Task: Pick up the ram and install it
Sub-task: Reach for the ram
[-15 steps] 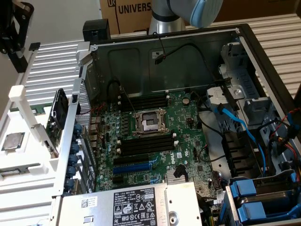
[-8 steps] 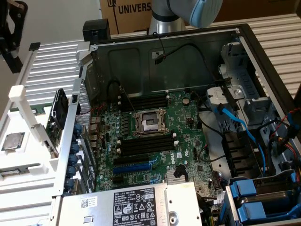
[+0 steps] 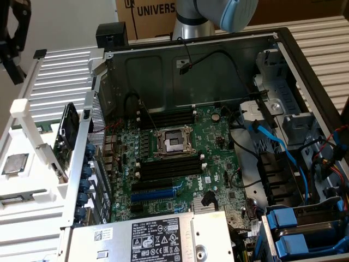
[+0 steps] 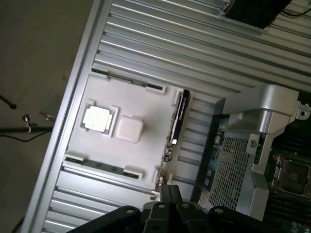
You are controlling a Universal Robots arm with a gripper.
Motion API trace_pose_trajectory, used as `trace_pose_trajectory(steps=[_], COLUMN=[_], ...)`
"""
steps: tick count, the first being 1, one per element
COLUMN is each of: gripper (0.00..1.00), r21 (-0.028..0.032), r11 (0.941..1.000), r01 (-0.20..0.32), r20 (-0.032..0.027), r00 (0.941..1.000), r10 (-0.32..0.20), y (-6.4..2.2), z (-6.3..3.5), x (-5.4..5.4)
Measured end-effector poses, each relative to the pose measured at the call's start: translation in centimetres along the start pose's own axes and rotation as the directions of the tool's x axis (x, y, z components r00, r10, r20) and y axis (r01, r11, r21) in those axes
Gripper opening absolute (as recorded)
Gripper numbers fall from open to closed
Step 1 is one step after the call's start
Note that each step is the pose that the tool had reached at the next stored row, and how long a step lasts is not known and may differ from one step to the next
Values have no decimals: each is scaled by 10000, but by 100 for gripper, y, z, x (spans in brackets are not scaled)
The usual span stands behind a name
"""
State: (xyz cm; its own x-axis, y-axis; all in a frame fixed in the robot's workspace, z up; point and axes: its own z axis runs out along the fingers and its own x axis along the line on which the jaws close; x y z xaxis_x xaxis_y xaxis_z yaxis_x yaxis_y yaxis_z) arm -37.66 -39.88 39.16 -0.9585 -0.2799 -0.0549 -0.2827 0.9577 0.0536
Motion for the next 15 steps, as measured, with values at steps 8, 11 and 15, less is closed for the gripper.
trace_pose_trajectory(steps=[8,11,15], gripper=[11,11,11], r21=[-58,-70,-118], r11=[9950,9928,9886], r01=[999,1198,1499], r20=[-52,-61,-63], r00=[9950,9928,9887], r10=[-999,-1198,-1499], y=[26,40,54], z=[2,7,18], x=[90,144,229])
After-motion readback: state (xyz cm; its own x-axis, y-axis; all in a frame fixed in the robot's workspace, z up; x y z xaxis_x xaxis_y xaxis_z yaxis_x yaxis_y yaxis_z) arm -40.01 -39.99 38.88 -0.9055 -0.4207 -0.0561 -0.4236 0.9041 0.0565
